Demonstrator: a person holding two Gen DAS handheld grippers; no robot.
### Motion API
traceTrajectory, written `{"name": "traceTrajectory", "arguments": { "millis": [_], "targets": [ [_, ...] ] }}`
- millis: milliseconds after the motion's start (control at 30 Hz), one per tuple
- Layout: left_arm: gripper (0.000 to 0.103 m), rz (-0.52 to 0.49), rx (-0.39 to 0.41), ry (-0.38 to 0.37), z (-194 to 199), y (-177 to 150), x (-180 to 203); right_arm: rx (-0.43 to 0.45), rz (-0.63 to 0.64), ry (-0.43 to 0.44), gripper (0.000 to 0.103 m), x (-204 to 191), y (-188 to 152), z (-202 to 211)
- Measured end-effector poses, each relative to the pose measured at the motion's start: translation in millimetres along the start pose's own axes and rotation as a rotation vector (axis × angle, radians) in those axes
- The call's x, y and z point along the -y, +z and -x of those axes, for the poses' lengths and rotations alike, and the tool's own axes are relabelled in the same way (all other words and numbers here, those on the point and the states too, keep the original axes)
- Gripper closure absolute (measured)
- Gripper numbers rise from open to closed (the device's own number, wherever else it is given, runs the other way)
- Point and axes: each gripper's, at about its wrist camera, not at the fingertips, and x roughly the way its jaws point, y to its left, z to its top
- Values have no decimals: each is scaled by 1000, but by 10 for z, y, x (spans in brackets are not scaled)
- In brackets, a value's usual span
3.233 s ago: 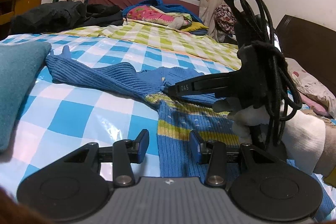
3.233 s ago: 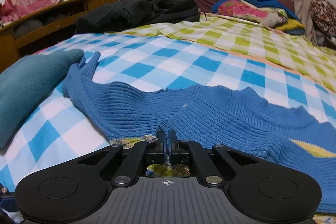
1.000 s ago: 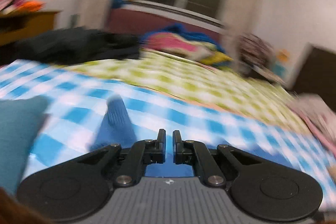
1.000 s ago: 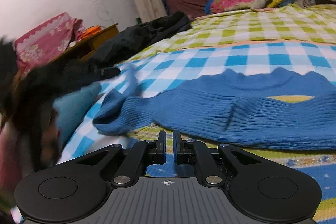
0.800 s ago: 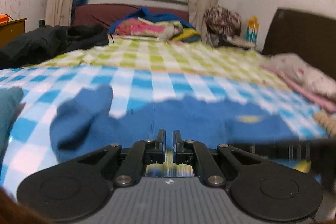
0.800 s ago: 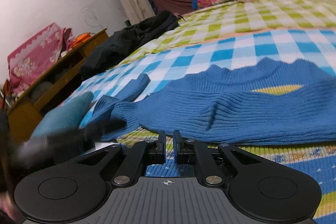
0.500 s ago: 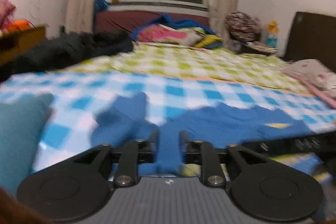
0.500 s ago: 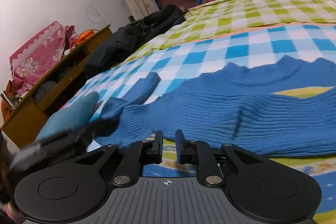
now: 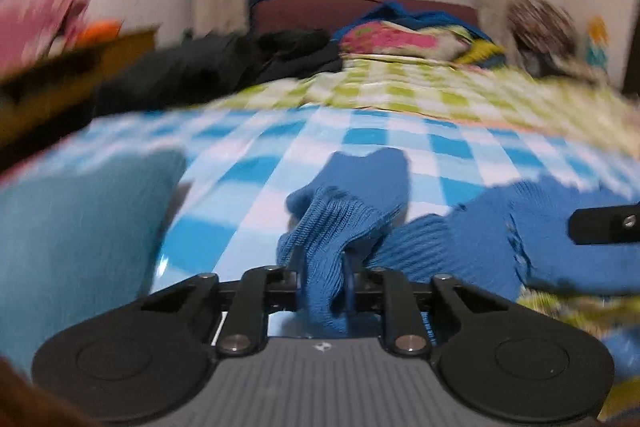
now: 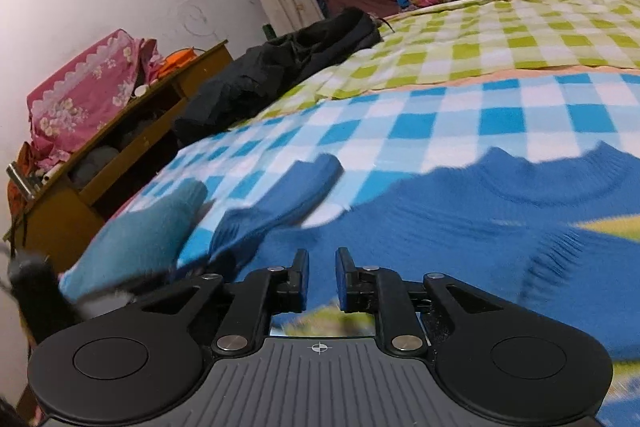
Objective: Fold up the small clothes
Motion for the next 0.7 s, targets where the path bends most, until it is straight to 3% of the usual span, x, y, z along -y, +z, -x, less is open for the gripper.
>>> {"name": "traceTrajectory", "arguments": {
  "millis": [233,433,567,700],
  "targets": [
    [79,148,-6,-64,10,-150,-310,-54,-94,9,81,-46,181,-648],
    [79,156,-10,-106,-8,-155,-385,-78,-259,47,81,16,264,-1078],
    [79,147,-6,-117,6,-167,-396,-89,-319,50,75,15,279,-1277],
    [79,163,-9,-132,6,-168,-425,-81,-356,48,75,5,226,-1374]
  ]
}}
